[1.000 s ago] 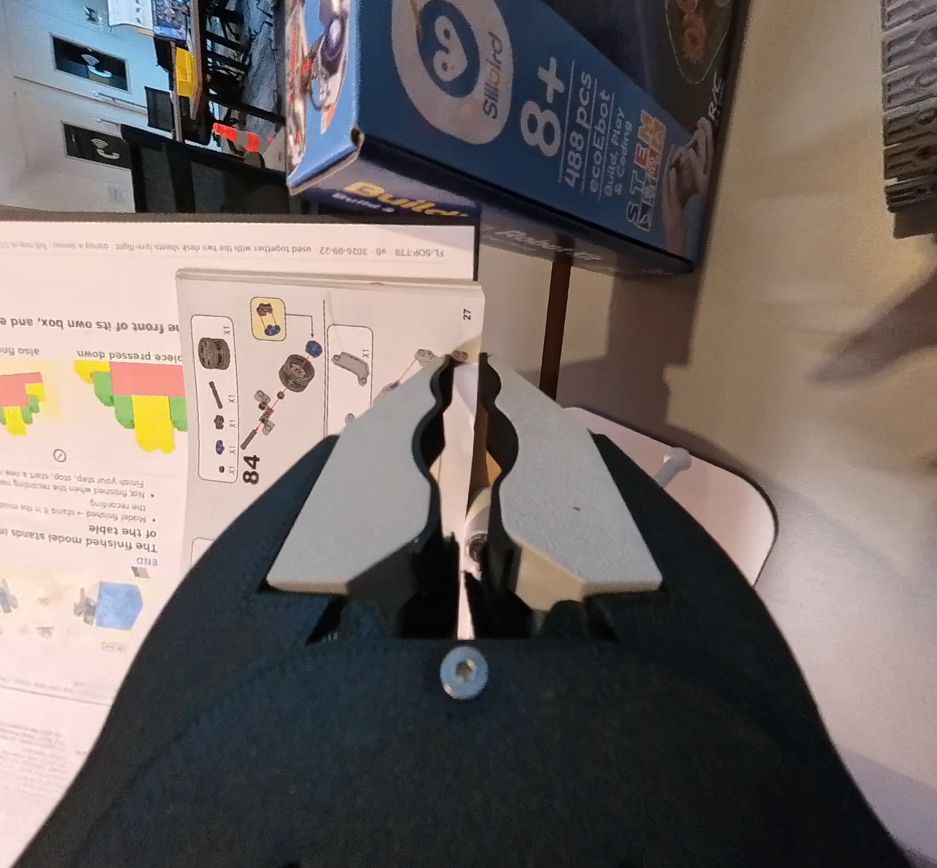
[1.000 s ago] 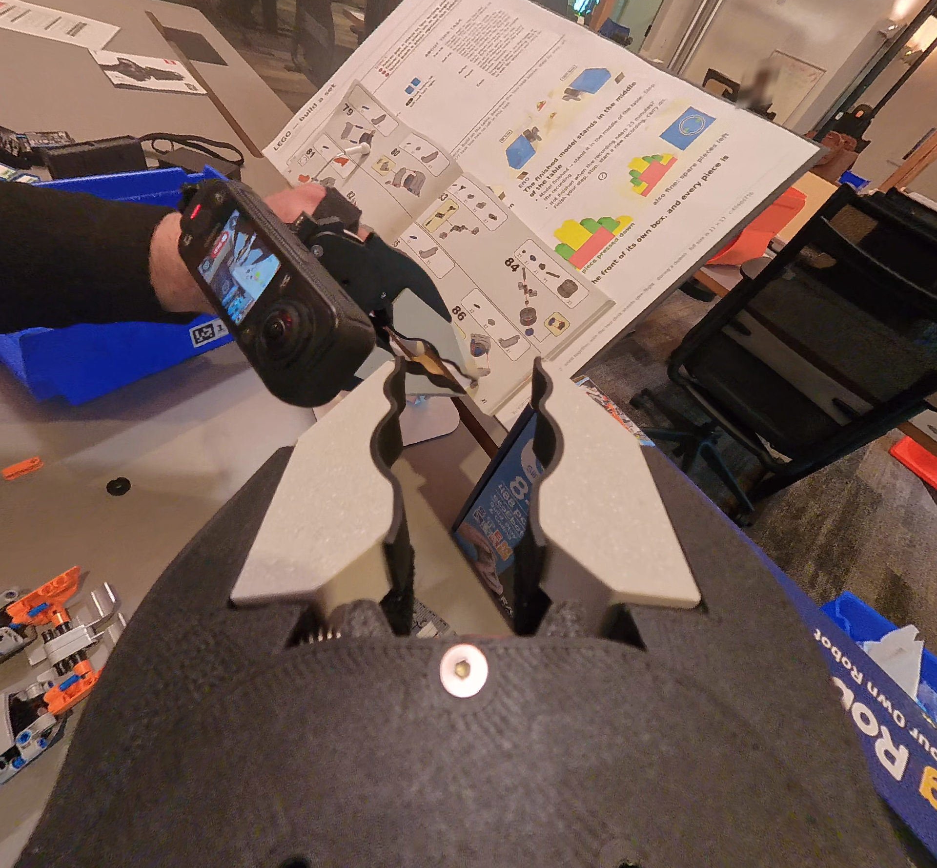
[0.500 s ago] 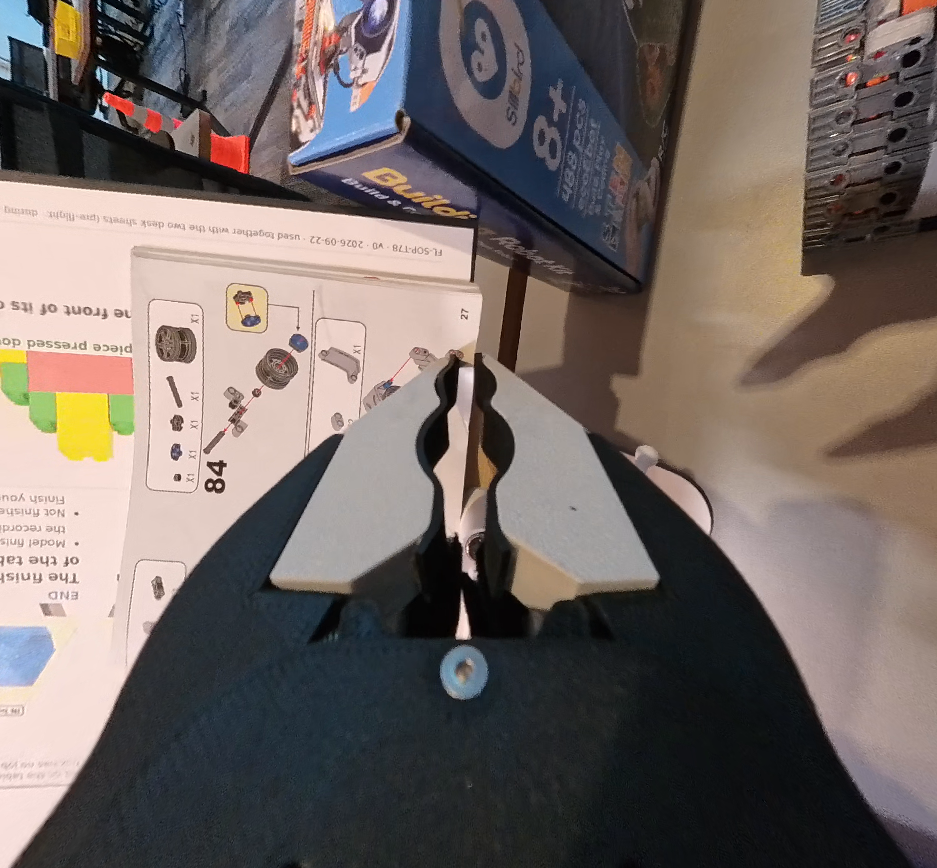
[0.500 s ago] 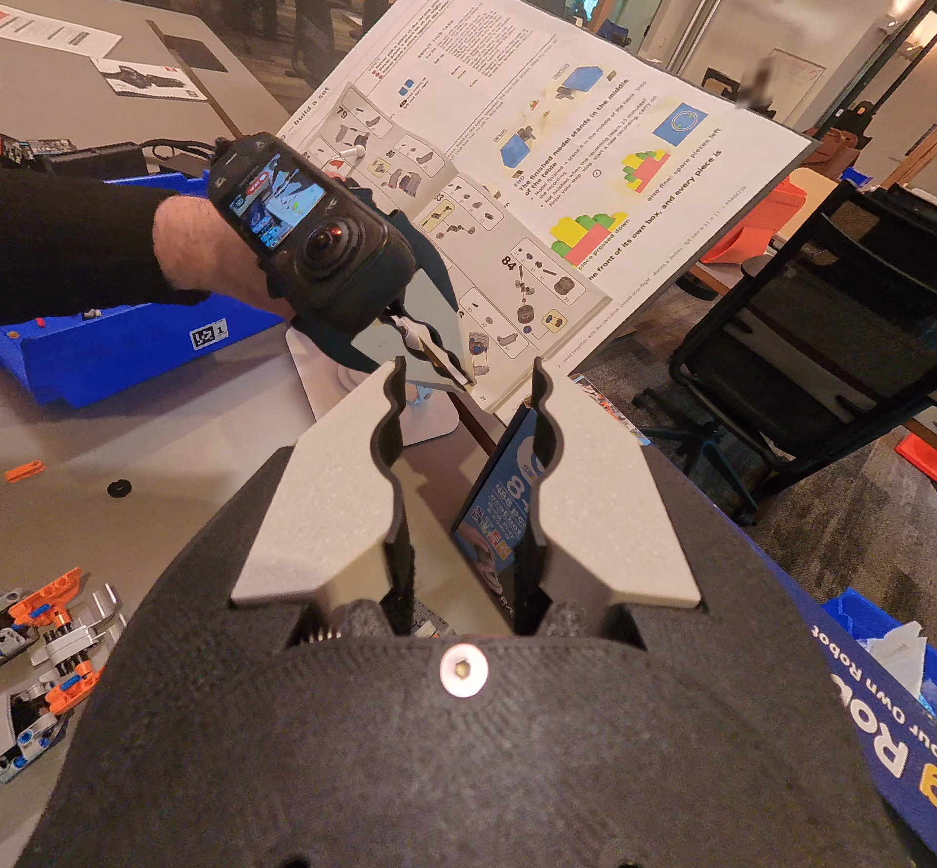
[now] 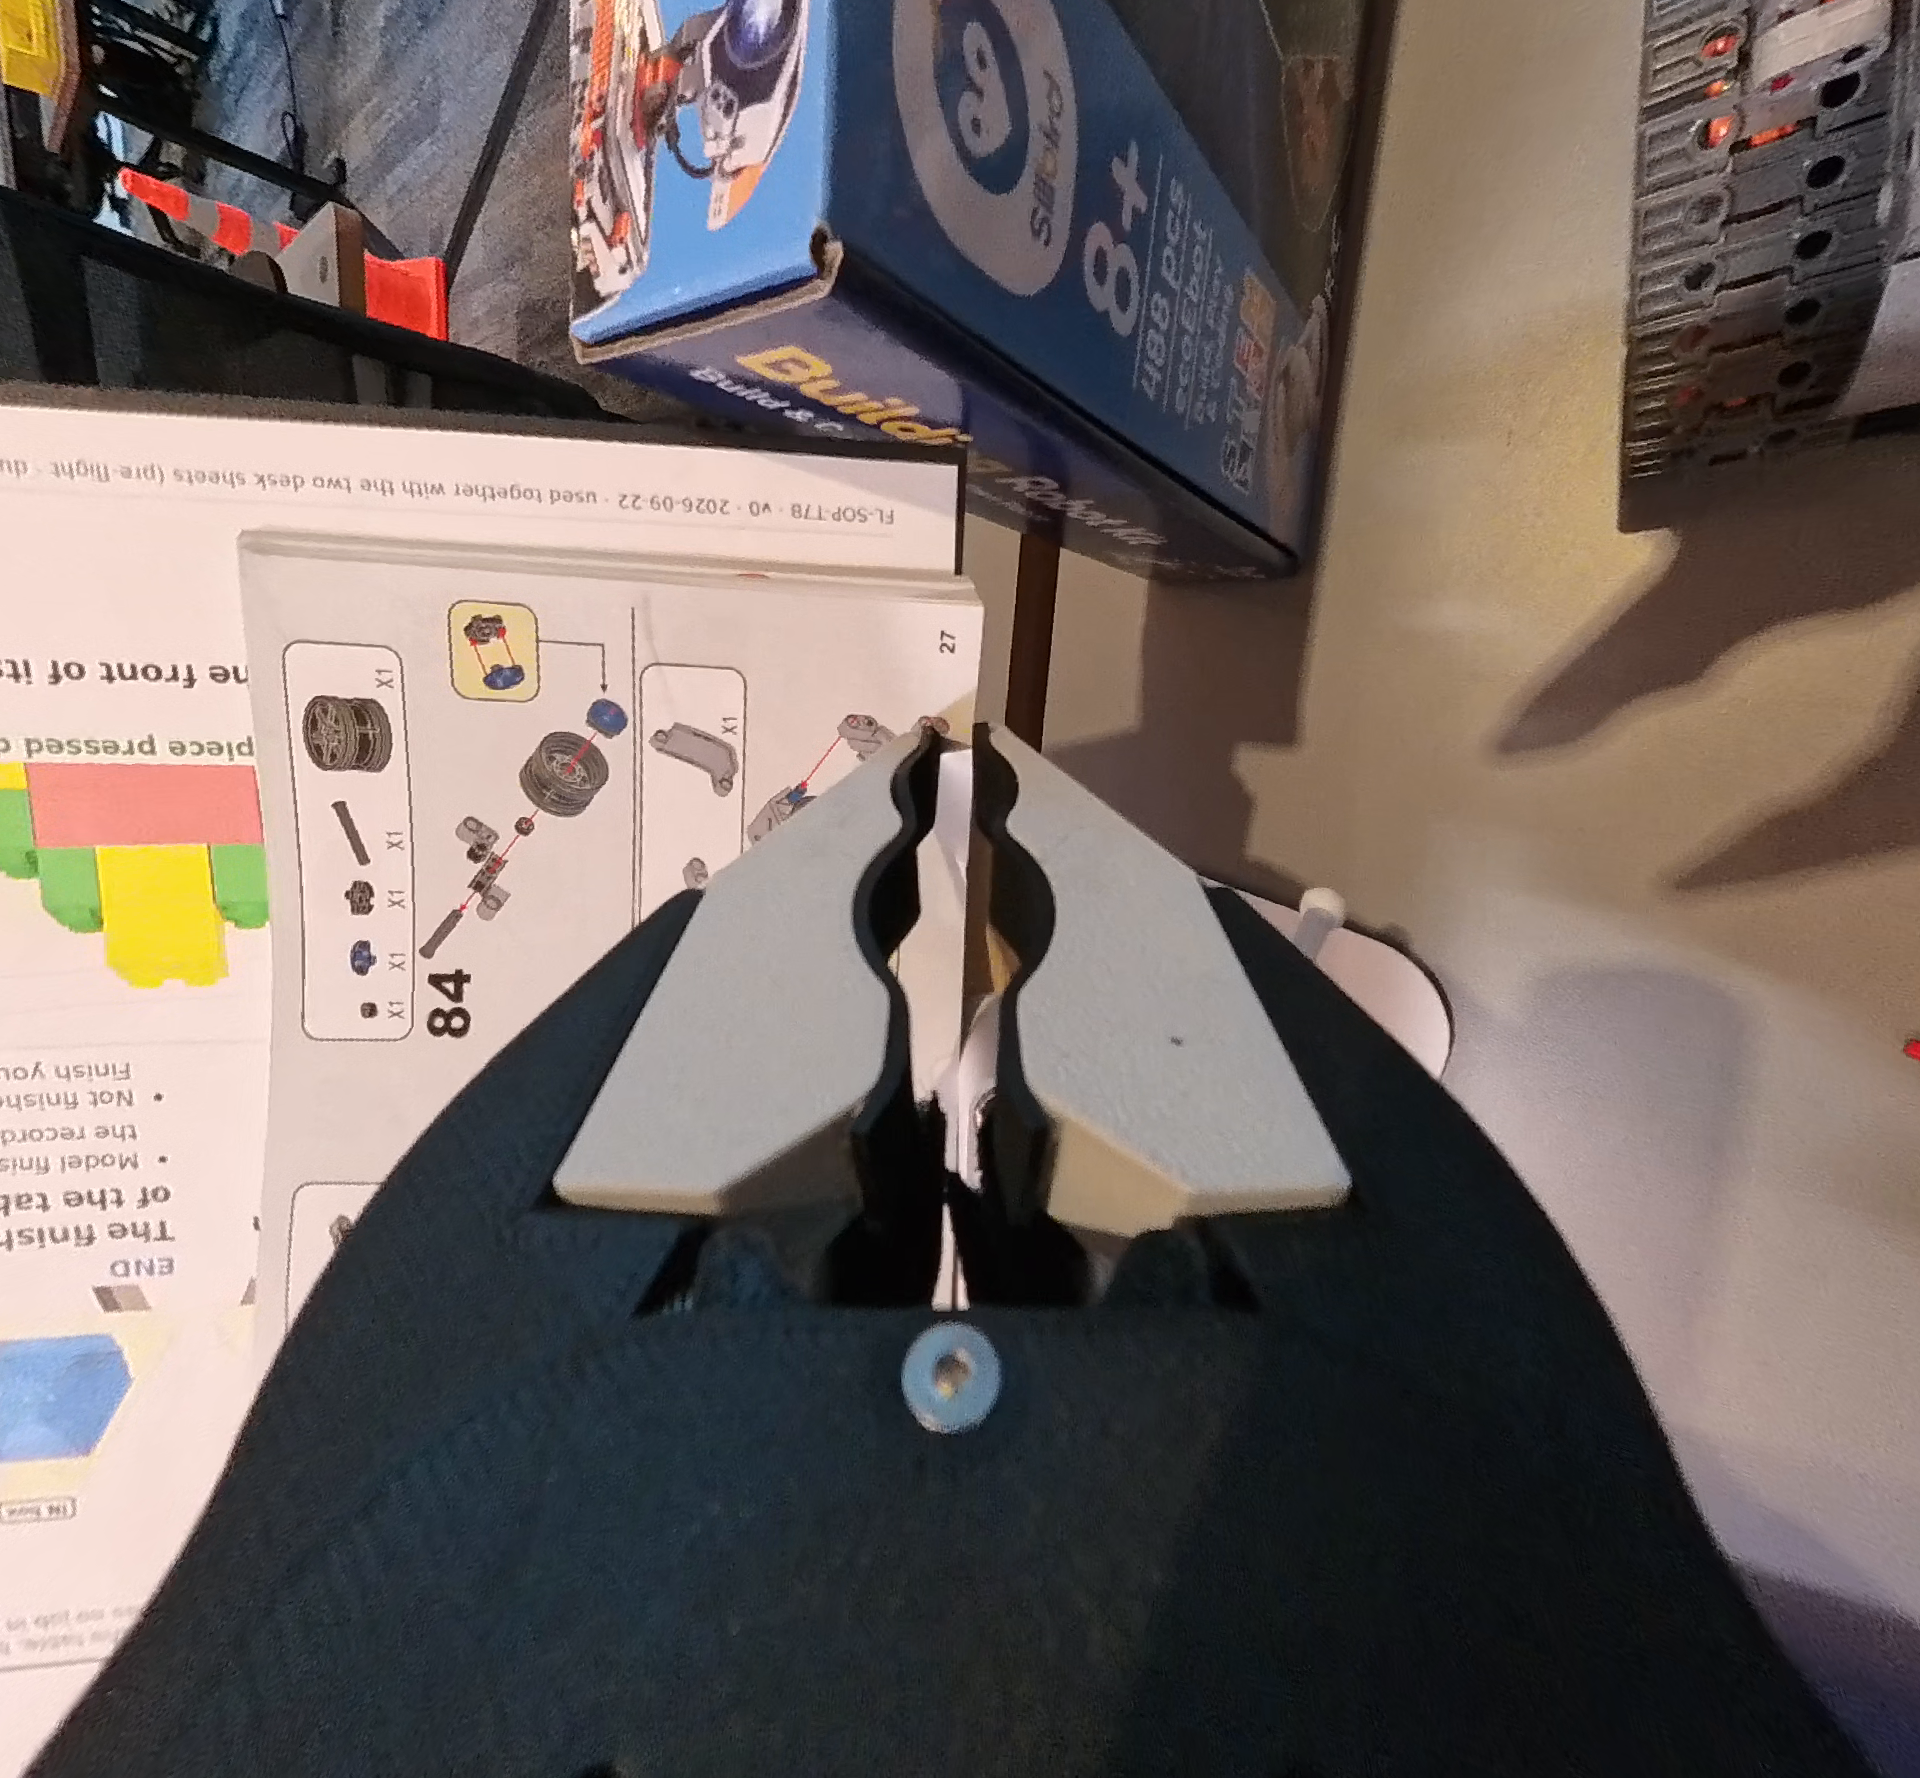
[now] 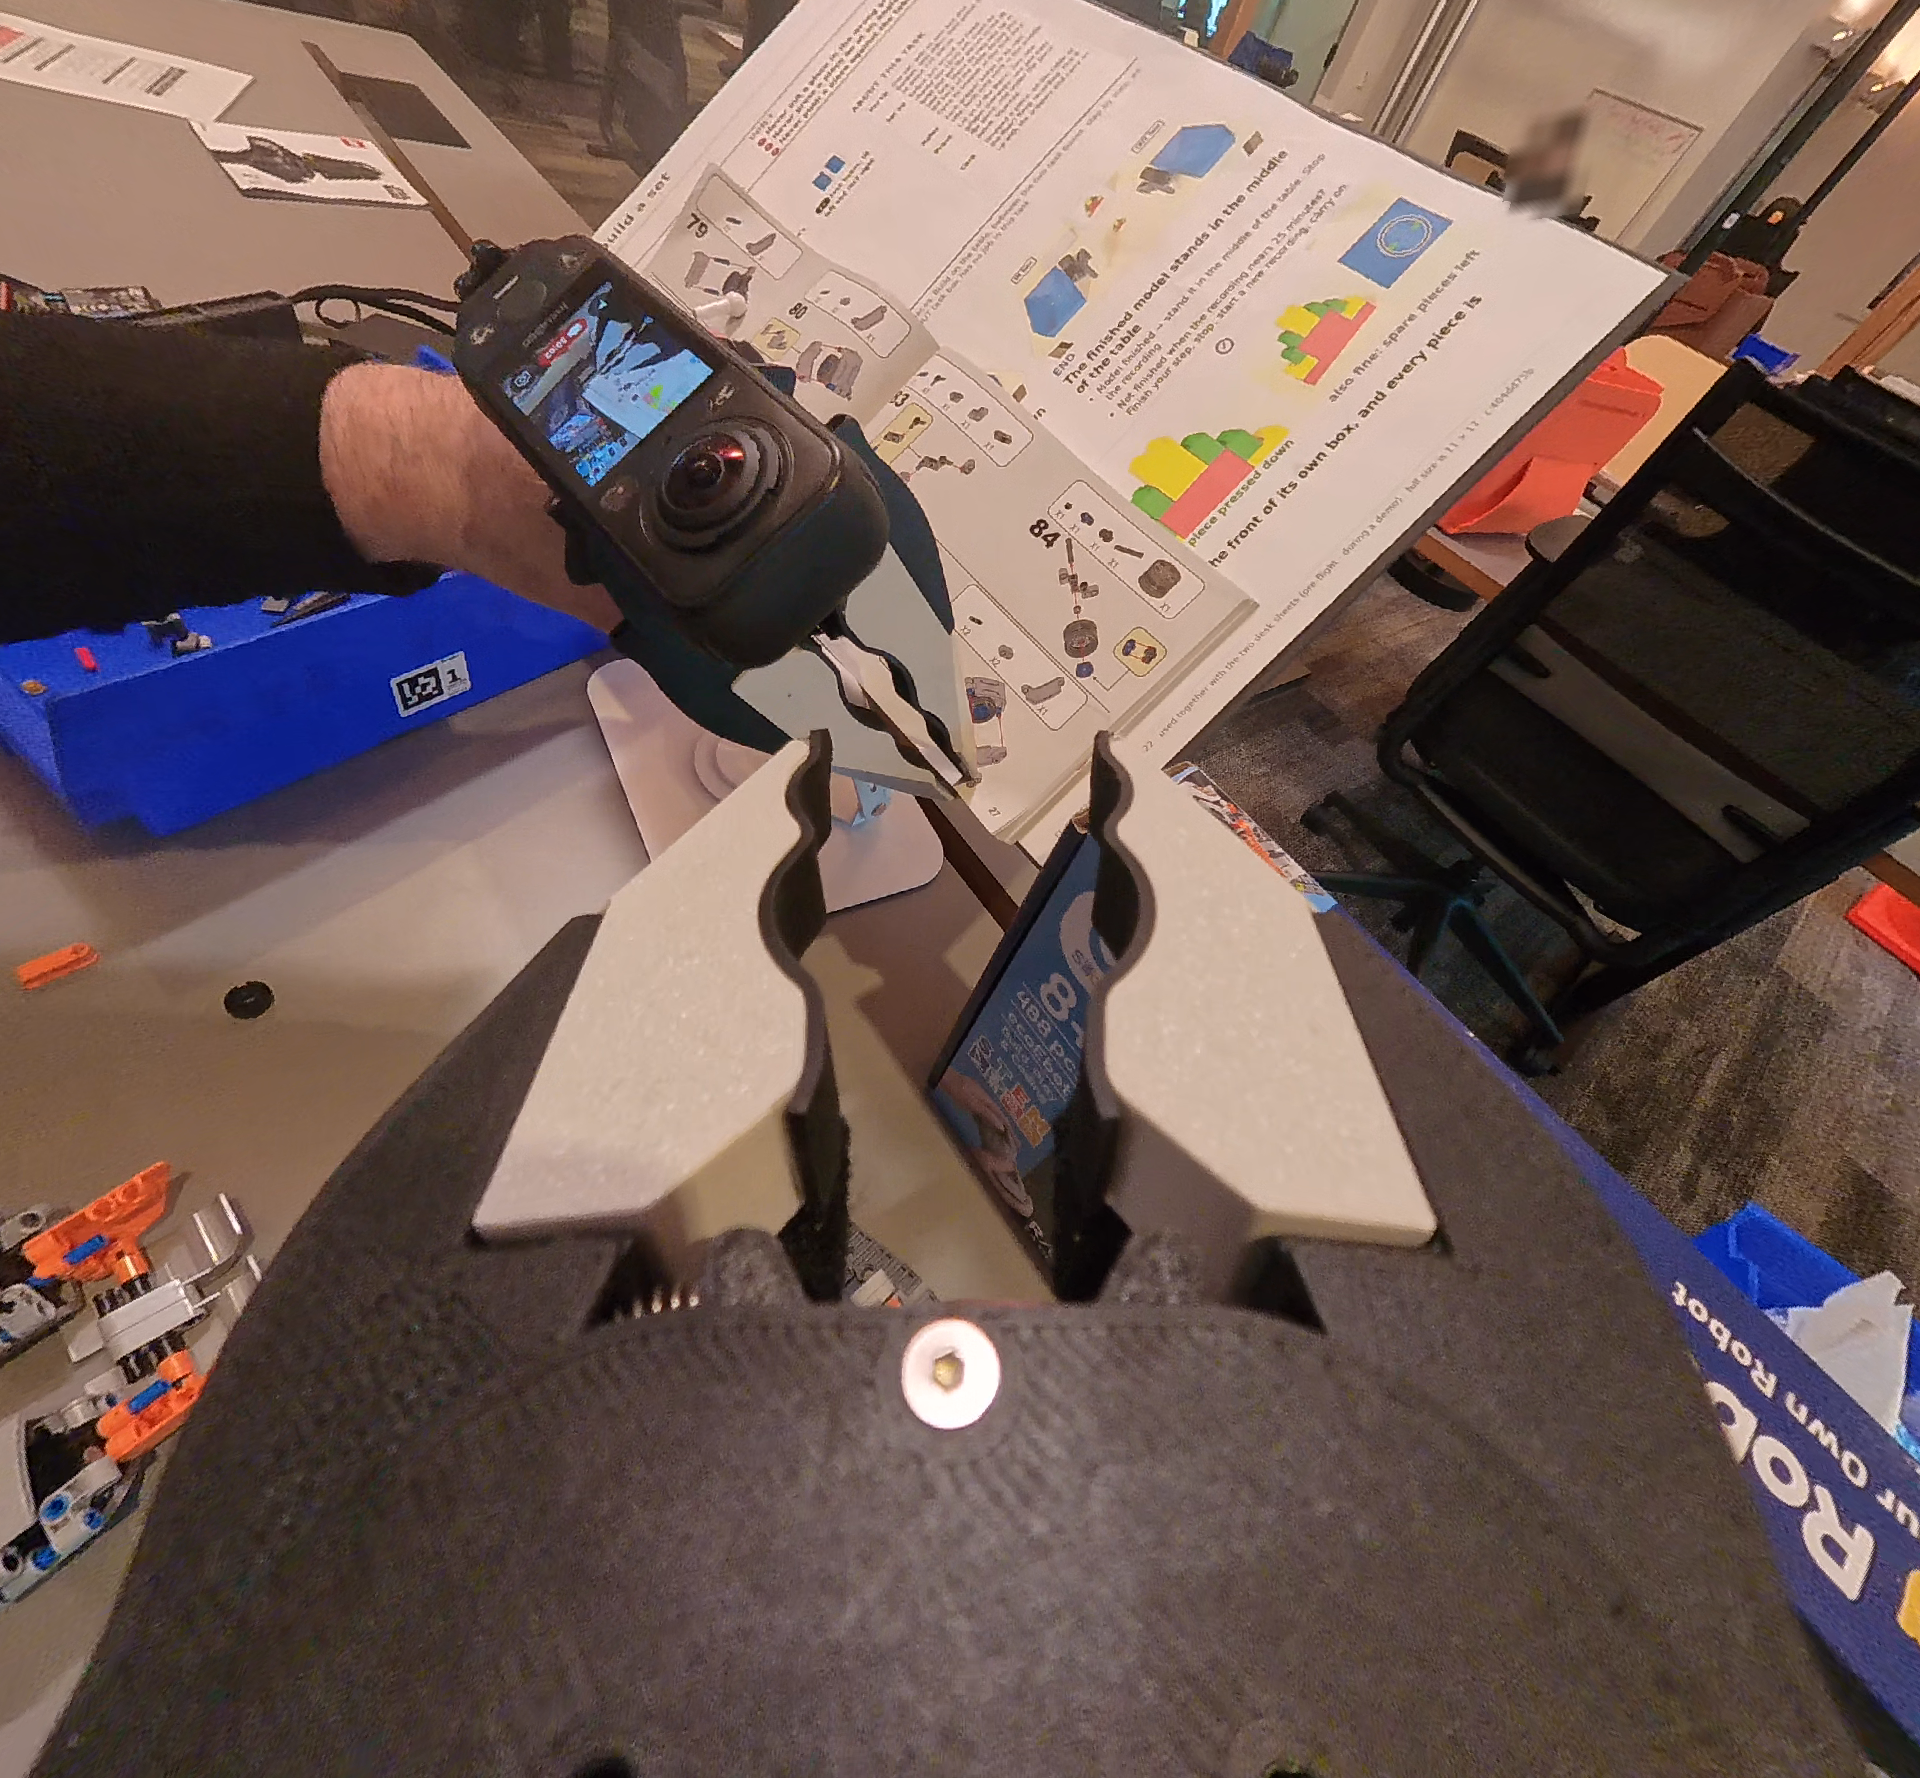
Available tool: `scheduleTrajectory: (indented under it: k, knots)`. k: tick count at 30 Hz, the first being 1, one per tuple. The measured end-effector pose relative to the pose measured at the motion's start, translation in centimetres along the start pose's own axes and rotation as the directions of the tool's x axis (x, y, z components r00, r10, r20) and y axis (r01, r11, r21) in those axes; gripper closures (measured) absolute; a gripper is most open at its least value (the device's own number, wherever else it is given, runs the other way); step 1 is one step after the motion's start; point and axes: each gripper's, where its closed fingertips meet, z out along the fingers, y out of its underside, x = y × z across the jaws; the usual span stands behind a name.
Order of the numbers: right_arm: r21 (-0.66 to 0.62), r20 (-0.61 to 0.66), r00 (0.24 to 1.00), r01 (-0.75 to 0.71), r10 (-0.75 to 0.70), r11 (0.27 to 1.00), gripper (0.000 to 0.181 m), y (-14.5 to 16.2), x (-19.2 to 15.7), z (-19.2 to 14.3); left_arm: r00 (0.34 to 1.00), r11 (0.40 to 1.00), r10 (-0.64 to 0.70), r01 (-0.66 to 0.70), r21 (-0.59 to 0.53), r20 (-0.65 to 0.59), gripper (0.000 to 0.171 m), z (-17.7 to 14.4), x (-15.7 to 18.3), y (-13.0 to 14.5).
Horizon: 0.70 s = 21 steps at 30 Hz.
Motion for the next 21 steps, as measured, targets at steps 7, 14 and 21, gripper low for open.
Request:
scheduleTrajectory:
  k: [7, 14, 21]
  knots:
    - [-0.002, 0.002, 1.0, -0.004, 0.004, 1.0, 0.133, 0.16, 0.08, 0.12, 0.999, 1.0, -0.019, 0.019, -0.006, -0.033, 0.167, 0.05, -0.07, 0.03]
    - [-0.005, 0.004, 1.0, -0.01, 0.01, 1.0, 0.133, 0.36, 0.24, 0.26, 0.996, 0.999, -0.045, 0.044, -0.009, -0.076, 0.167, 0.01, -0.05, 0.02]
    - [-0.006, 0.006, 1.0, -0.014, 0.014, 1.0, 0.133, 0.48, 0.32, 0.36, 0.997, 1.0, -0.027, 0.025, -0.017, -0.072, 0.167, 0.0, -0.05, 0.05]
